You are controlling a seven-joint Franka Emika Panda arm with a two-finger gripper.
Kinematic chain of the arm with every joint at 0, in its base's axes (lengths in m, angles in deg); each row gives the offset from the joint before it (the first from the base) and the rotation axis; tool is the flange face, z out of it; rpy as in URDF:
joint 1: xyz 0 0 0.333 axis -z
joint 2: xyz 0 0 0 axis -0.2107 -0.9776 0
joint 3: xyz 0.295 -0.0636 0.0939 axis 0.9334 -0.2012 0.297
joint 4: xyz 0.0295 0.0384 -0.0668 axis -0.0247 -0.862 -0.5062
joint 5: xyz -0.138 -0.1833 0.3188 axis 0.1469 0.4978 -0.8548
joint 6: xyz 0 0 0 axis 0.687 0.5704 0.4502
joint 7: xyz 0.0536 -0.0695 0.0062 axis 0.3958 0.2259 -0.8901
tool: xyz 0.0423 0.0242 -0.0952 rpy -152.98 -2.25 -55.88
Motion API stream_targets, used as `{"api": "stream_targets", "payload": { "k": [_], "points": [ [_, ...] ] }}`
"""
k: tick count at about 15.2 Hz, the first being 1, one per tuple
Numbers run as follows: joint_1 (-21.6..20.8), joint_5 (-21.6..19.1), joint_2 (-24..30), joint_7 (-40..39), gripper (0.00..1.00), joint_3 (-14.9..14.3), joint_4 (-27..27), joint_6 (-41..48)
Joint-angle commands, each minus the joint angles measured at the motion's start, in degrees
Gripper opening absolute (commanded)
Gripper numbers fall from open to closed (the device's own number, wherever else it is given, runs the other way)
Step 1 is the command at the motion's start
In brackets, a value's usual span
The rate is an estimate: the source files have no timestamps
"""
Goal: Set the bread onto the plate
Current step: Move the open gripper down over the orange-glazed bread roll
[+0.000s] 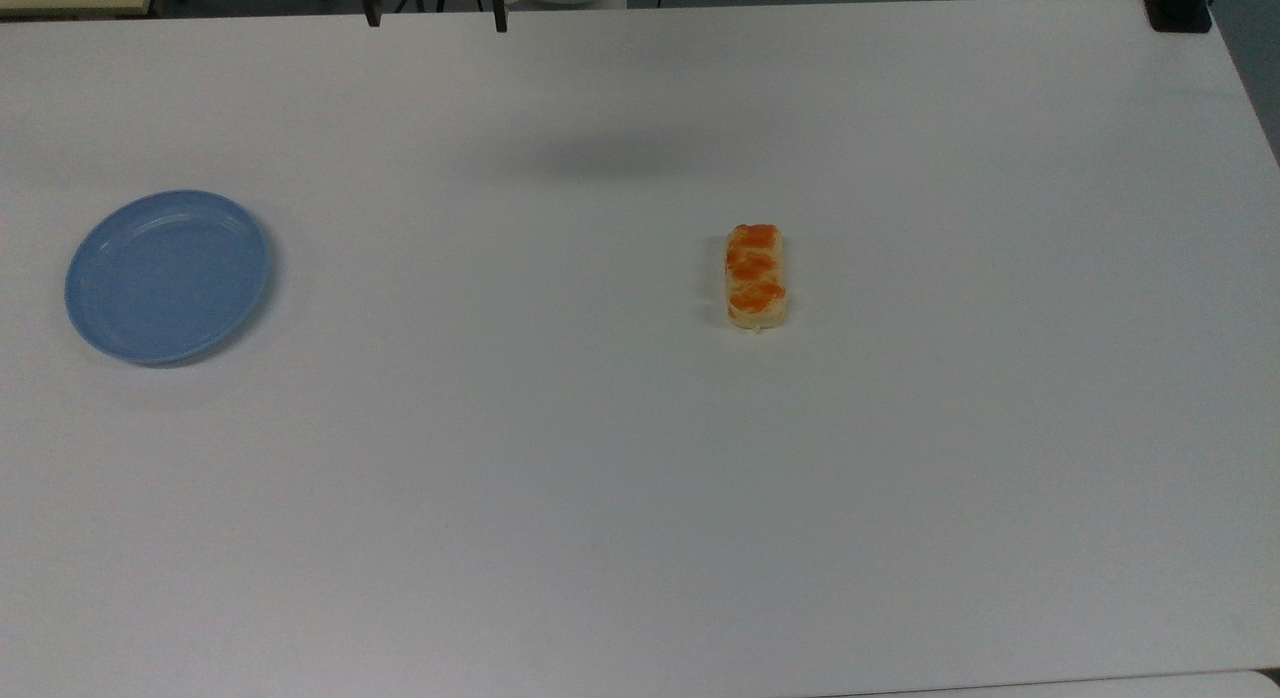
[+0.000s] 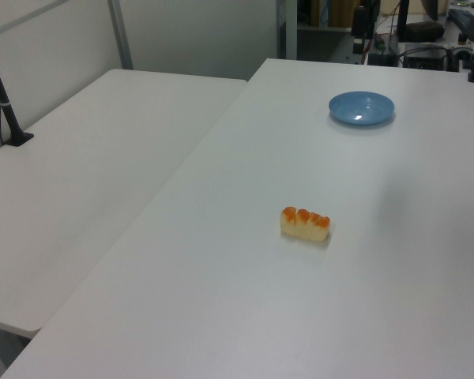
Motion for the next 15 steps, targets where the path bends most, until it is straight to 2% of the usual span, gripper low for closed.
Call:
{"api": "stream_targets", "payload": {
  "k": [1, 2, 6, 8, 11, 15],
  "points": [
    [-1.09, -1.3, 0.45, -1.44, 1.0, -0.21, -0.64, 3.77],
    [-1.09, -1.3, 0.45, -1.97, 1.0, 0.05, -0.64, 4.57],
    [-1.36, -1.13, -2.8, -1.89, 1.0, 6.28, -2.04, 0.73],
    [-2.4, -1.13, -4.9, 0.91, 1.0, 9.36, -5.89, -5.13],
    [-7.14, -1.13, -8.24, 6.81, 1.0, 9.55, -11.18, -15.26],
    [-10.49, -1.04, -12.82, 14.79, 1.0, 9.55, -11.36, -20.01]
  ]
}}
